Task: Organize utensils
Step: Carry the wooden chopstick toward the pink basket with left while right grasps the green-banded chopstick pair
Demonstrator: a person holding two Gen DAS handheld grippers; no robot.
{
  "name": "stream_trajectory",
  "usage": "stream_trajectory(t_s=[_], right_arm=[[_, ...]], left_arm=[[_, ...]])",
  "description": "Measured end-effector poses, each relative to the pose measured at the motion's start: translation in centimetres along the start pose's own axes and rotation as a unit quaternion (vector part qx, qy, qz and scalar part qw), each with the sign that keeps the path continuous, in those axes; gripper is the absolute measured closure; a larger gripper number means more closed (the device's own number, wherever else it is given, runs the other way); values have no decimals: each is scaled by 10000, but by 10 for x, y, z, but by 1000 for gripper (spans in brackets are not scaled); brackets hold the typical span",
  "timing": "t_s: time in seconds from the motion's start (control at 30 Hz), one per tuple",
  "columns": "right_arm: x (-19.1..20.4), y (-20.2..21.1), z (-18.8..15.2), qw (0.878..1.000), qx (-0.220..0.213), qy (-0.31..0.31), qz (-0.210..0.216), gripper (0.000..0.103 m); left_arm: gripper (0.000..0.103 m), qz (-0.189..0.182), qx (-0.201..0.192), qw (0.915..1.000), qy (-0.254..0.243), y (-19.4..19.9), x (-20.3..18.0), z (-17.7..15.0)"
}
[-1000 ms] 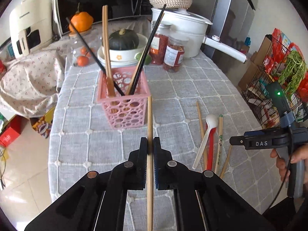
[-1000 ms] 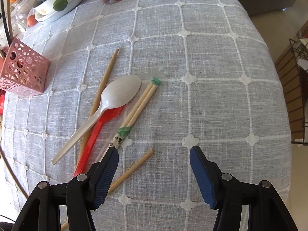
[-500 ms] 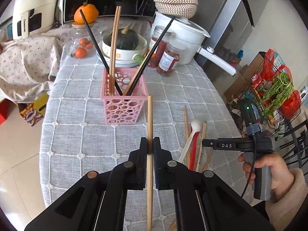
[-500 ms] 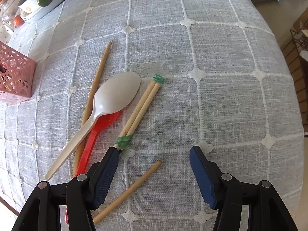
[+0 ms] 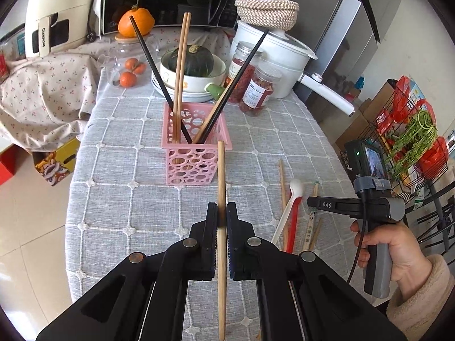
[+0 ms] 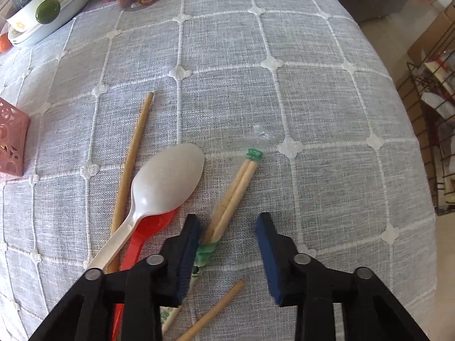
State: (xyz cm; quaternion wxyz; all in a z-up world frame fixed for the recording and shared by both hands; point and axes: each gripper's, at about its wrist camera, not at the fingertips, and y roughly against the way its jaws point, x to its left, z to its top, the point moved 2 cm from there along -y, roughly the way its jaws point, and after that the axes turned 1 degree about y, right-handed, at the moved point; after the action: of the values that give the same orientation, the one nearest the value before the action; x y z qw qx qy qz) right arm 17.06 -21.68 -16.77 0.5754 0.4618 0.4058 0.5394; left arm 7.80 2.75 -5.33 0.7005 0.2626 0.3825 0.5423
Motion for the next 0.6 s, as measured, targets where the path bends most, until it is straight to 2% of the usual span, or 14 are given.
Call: stream_trajectory(t_s=[0.1, 0.23, 0.4, 0.53, 0.6], right_arm=[[-17, 5, 0, 9982, 36, -385, 457, 97], [-31, 17, 1, 9919, -53, -774, 1002, 98], [-28, 49, 1, 9879, -465, -761, 1272, 98], [-23, 79, -3, 9814, -912, -711, 1530, 98], [-21, 93, -8, 9768, -1091, -677, 1716, 98]], left_arm=[[97, 72, -174, 9998, 21, 10, 7, 5], [97, 98, -522, 9985, 125, 32, 18, 17], [97, 164, -1066, 9939, 245, 60, 28, 28], [97, -7, -1540, 9874, 354, 86, 32, 39], [97, -151, -1924, 9804, 392, 105, 33, 47]])
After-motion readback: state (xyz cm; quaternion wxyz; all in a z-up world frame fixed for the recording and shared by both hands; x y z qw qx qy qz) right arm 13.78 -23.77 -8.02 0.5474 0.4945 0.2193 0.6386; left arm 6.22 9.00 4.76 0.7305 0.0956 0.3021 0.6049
